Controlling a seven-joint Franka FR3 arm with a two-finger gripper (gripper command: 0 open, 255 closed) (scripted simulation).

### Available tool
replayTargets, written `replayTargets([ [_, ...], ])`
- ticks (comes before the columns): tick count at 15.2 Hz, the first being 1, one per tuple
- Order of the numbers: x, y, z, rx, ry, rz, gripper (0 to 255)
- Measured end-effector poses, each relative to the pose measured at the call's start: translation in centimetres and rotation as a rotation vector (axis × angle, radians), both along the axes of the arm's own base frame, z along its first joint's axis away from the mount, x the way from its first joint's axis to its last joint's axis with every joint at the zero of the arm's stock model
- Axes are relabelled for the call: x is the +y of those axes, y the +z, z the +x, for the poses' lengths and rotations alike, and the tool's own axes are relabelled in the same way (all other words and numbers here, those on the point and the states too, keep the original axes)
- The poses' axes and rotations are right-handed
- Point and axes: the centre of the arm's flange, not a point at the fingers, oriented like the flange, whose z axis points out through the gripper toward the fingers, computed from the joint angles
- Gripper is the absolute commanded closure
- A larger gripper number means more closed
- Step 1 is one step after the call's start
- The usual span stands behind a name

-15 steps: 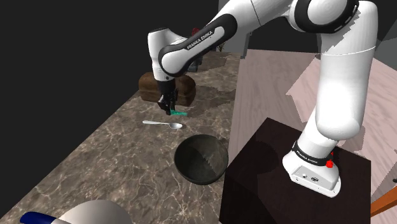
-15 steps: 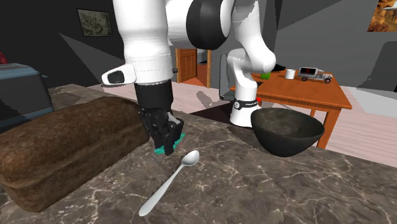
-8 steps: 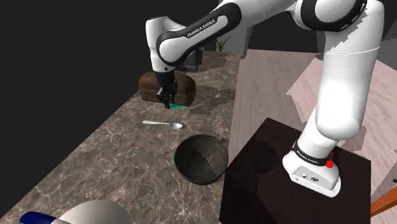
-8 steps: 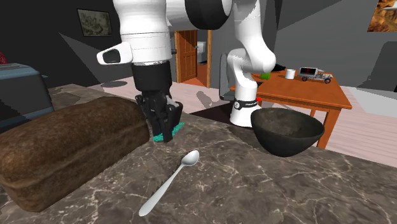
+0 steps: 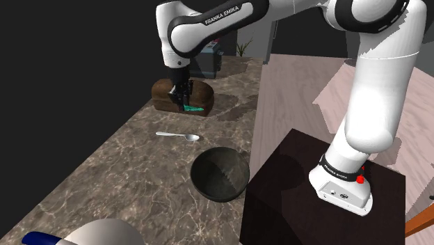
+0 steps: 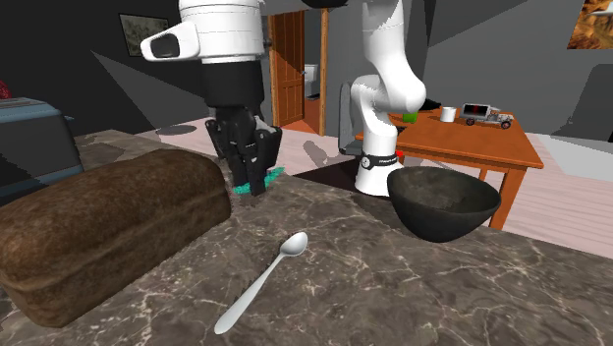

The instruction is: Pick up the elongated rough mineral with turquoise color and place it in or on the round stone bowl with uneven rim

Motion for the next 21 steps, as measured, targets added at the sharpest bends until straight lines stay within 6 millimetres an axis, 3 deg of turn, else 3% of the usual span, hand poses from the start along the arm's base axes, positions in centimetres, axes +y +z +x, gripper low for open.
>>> replayTargets([
  [9, 0.3, 4.4, -0.5, 0.0, 0.0, 0.0, 255],
  [21, 7.2, 4.9, -14.0, 0.0, 0.002, 0.0, 255],
])
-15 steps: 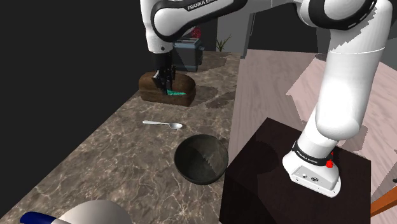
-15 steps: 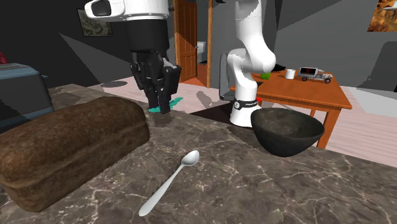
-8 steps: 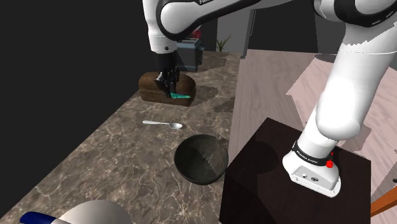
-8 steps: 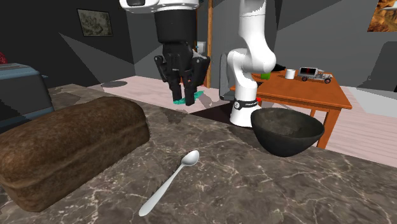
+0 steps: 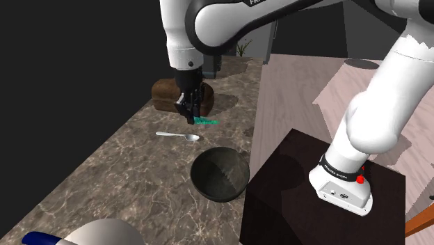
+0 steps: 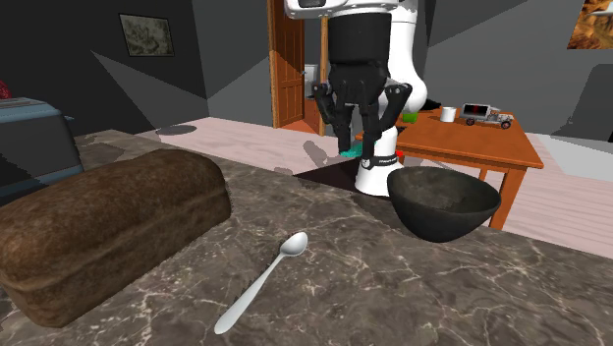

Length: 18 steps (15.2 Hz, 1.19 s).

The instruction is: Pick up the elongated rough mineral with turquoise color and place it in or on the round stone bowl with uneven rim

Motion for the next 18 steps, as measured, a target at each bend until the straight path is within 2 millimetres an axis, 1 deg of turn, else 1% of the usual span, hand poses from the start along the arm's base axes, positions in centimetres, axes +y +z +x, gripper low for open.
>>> replayTargets([
  [3, 1.4, 0.3, -3.8, 0.0, -0.001, 0.0, 255],
  [6, 3.1, 0.2, -7.2, 0.0, -0.001, -0.001, 255],
  [7, 3.7, 0.4, -8.5, 0.0, 0.0, 0.0, 255],
  [8, 4.3, 0.7, -9.4, 0.0, 0.0, 0.0, 255],
  [10, 5.5, 0.5, -12.0, 0.0, 0.0, 0.0, 255],
  [11, 5.8, 0.3, -12.8, 0.0, 0.0, 0.0, 255],
  [12, 6.0, -0.1, -13.0, 0.0, -0.001, 0.0, 255],
  [18, 6.1, -3.2, -13.3, 0.001, -0.002, -0.001, 255],
])
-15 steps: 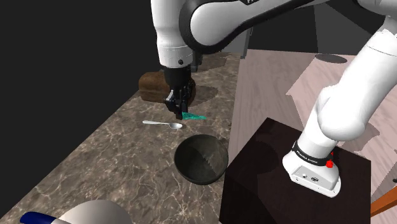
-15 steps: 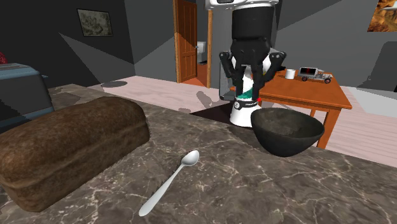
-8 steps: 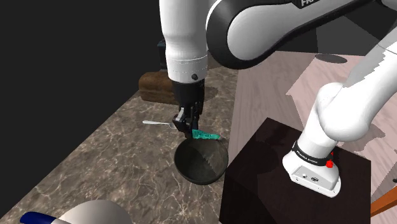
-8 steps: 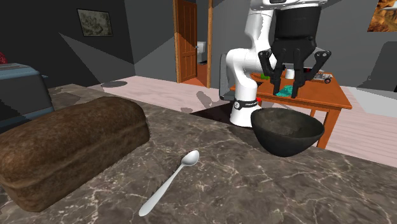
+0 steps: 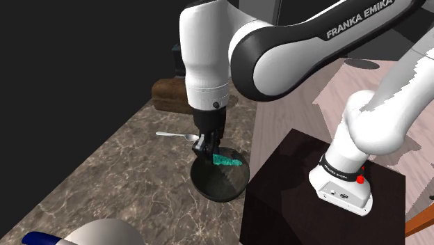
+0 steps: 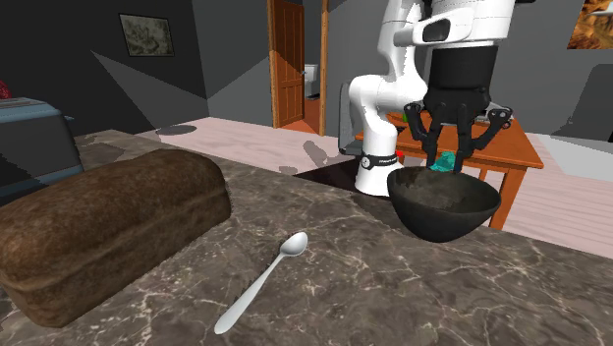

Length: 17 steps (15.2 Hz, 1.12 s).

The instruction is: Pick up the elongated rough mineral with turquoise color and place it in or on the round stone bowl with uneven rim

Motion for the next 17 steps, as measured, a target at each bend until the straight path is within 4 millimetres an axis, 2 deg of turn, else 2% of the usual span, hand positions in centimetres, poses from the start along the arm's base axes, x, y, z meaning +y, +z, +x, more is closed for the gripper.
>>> replayTargets([
  [8, 0.0, -3.9, 0.0, 0.0, 0.0, 0.0, 255],
  [14, -0.1, -4.2, 0.1, 0.0, 0.0, 0.0, 255],
  [15, -0.1, -4.2, 0.1, 0.0, 0.0, 0.0, 0],
  [17, -0.1, -4.2, 0.1, 0.0, 0.0, 0.0, 0],
])
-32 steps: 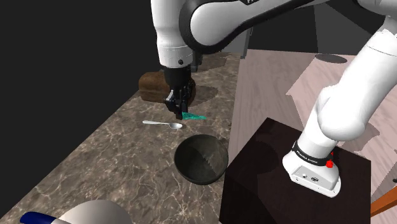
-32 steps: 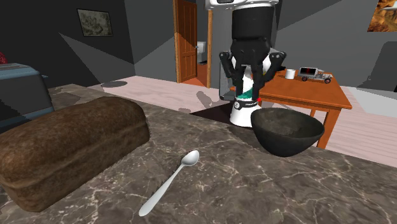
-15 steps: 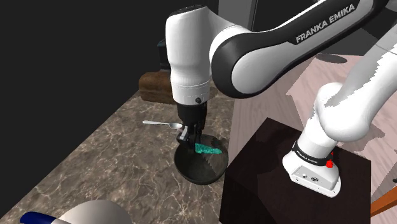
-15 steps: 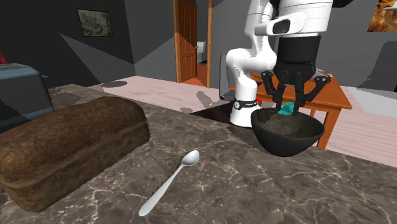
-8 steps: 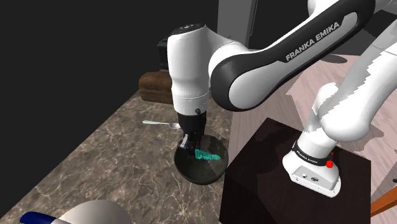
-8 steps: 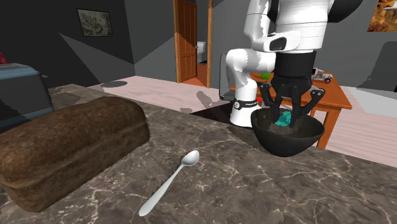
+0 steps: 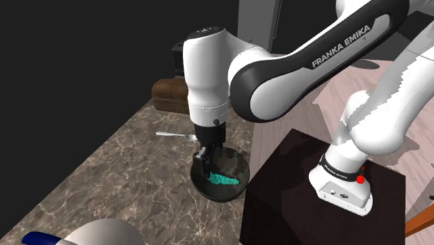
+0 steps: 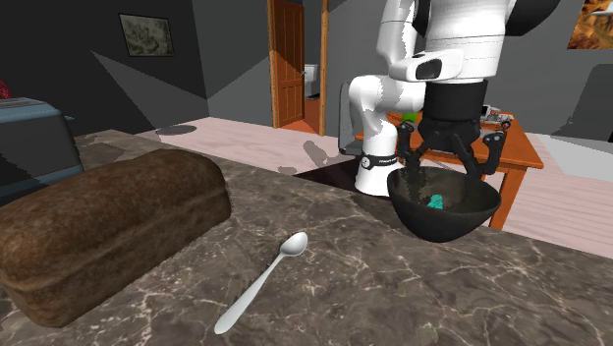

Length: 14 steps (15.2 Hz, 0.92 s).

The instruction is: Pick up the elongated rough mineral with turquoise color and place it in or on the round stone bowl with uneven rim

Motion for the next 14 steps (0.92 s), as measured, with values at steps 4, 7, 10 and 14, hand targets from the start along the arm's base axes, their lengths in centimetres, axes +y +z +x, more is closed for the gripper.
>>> replayTargets([
  [4, 0.0, 0.0, 0.0, 0.0, 0.0, 0.0, 0],
  [7, -0.1, 2.7, 0.2, -0.001, 0.0, 0.001, 0],
  [10, -0.1, 4.8, 0.2, -0.001, 0.0, 0.001, 0],
  [14, -0.2, 5.0, 0.2, 0.0, 0.0, 0.0, 0],
])
